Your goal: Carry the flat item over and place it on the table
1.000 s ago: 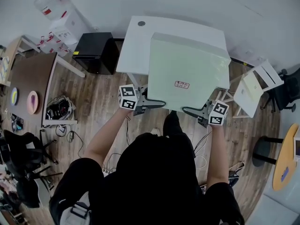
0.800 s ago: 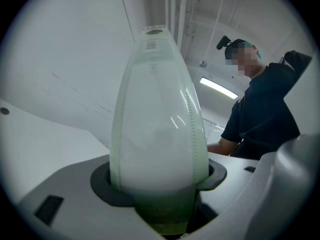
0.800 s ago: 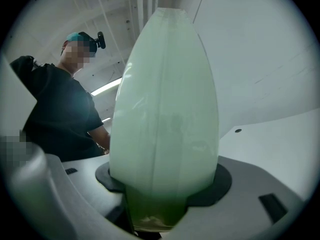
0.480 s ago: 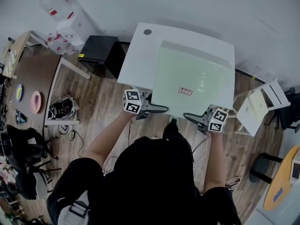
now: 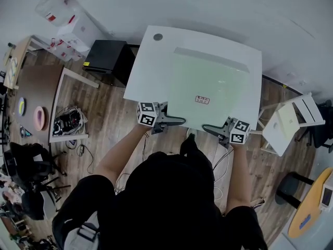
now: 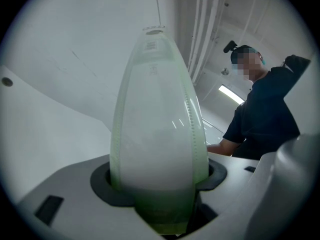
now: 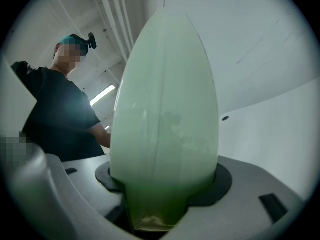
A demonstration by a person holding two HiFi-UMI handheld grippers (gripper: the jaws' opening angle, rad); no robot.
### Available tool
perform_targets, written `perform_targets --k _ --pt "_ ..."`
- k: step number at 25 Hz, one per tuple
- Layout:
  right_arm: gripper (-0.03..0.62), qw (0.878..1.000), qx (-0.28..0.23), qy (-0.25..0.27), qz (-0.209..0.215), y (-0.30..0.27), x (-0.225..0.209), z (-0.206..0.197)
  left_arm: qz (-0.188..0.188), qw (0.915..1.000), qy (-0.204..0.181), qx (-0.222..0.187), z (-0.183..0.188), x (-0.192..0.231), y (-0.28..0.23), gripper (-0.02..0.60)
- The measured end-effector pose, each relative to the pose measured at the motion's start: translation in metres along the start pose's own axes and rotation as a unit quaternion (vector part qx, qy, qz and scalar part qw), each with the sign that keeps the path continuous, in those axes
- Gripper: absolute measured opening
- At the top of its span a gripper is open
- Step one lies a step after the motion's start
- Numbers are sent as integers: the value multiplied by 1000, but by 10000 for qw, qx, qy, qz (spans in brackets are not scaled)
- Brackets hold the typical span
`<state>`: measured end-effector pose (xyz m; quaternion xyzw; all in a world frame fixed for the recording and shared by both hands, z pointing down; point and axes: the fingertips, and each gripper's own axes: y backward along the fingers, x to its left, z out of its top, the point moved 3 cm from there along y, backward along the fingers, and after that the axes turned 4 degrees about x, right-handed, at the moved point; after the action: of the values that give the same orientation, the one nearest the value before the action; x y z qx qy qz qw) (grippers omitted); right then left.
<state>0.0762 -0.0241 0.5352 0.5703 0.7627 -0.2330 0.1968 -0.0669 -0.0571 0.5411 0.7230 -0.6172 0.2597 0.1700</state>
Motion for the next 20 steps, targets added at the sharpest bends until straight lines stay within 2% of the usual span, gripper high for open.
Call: perform_targets --k 13,17,20 --pt "314 9950 38 -990 105 3 -75 -22 9 9953 957 139 -19 73 -17 313" --pt "314 9914 70 -1304 101 5 -91 -34 -31 9914 1301 145 -32 89 -23 313" --pt "314 9865 22 -1629 135 5 -103 -44 -54 9854 1697 158 -42 100 -26 313"
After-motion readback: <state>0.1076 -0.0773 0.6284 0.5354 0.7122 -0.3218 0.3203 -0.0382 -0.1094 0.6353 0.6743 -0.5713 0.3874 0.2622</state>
